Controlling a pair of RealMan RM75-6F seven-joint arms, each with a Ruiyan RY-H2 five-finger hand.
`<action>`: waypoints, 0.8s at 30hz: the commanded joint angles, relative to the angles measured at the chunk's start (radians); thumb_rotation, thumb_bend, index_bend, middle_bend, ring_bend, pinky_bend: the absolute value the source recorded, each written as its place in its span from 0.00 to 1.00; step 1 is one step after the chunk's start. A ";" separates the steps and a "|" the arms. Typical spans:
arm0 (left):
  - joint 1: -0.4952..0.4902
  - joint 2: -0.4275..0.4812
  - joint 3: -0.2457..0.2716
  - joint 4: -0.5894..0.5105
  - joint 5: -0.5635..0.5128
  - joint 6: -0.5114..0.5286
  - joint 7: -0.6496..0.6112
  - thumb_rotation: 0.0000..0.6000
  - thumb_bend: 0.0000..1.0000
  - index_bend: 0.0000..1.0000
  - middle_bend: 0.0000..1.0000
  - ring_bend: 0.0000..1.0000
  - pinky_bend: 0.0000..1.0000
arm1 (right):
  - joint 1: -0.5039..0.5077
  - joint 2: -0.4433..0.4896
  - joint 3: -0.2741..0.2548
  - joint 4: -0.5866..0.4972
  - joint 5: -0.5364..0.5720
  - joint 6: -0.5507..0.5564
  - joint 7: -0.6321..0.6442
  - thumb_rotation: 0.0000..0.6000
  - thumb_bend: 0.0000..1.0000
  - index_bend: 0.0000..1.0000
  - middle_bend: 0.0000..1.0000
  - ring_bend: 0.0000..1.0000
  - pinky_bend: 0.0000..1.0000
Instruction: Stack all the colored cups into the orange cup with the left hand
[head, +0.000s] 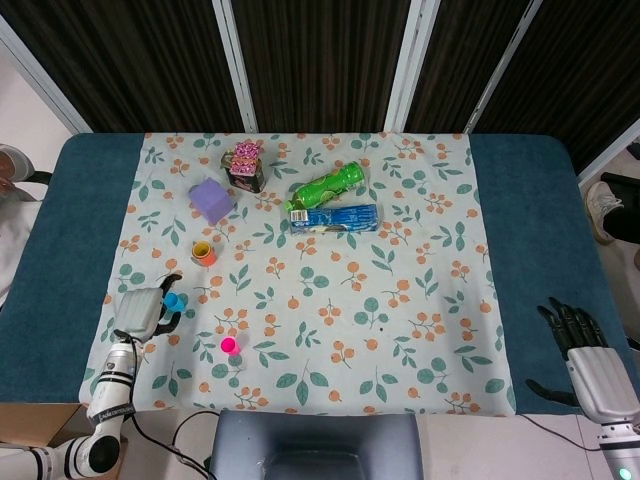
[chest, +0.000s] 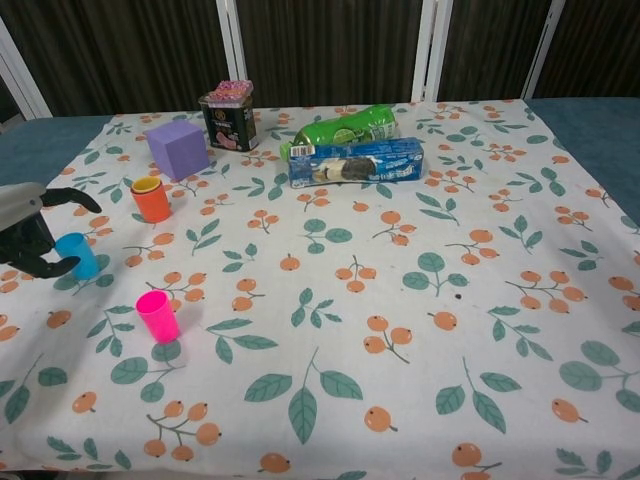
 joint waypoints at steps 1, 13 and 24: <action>0.004 -0.007 -0.004 0.018 -0.002 -0.009 -0.006 1.00 0.36 0.26 1.00 1.00 1.00 | 0.001 0.000 0.000 0.000 0.000 -0.002 -0.001 1.00 0.15 0.00 0.00 0.00 0.00; 0.009 -0.018 -0.027 0.075 -0.020 -0.047 -0.039 1.00 0.37 0.40 1.00 1.00 1.00 | 0.002 -0.005 0.000 0.000 0.004 -0.006 -0.011 1.00 0.15 0.00 0.00 0.00 0.00; 0.006 -0.018 -0.056 0.089 -0.022 -0.070 -0.072 1.00 0.36 0.54 1.00 1.00 1.00 | 0.002 -0.005 0.002 0.000 0.006 -0.006 -0.012 1.00 0.15 0.00 0.00 0.00 0.00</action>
